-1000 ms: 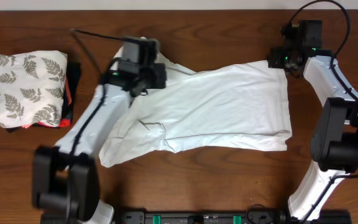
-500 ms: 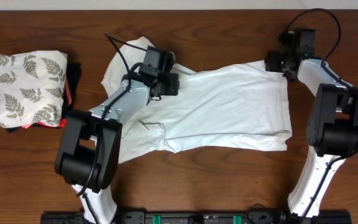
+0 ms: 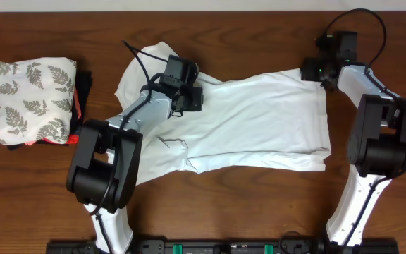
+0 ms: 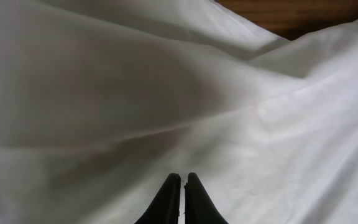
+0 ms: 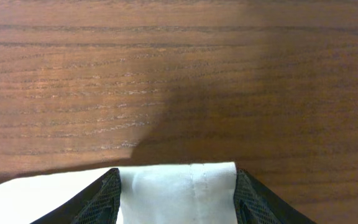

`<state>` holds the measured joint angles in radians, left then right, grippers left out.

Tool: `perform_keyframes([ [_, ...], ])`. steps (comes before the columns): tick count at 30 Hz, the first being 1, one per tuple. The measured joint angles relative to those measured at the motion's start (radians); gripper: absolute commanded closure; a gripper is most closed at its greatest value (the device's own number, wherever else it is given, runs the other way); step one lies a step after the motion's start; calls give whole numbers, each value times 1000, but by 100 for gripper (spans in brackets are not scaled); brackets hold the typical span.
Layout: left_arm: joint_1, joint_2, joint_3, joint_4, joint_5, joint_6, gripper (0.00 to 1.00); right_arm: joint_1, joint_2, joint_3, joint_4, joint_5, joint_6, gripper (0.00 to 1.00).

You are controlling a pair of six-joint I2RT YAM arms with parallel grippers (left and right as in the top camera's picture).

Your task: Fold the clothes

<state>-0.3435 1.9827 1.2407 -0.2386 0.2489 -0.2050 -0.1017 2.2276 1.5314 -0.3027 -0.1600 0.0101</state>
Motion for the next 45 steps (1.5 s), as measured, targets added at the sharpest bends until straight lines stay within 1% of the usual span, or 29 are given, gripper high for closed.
perform_keyframes([
  [9, 0, 0, 0, -3, 0, 0, 93, 2, -98, 0, -70, -88, 0, 44],
  [14, 0, 0, 0, -5, 0, 0, 93, 8, -109, 1, -116, -115, -23, 45],
  [18, 0, 0, 0, -7, 0, 0, 93, 13, -109, 1, -126, -120, -34, 48],
  [26, 0, 0, 0, -11, 0, 0, 93, 30, -86, 1, -180, -126, -55, 61],
  [30, 0, 0, 0, -11, 0, 0, 93, 32, -27, 1, -181, -125, -57, 62],
  [32, 0, 0, 0, -12, 0, 0, 93, 30, -21, 10, -166, -125, -59, 62],
  [37, 0, 0, 0, -11, 0, 0, 93, 32, 5, 16, -83, -97, -60, 59],
  [41, 0, 0, 0, -18, 0, 0, 93, 31, 44, 31, 37, -54, -61, 52],
  [45, 0, 0, 0, -37, 0, 0, 93, 30, 80, 49, 119, -23, -45, 50],
])
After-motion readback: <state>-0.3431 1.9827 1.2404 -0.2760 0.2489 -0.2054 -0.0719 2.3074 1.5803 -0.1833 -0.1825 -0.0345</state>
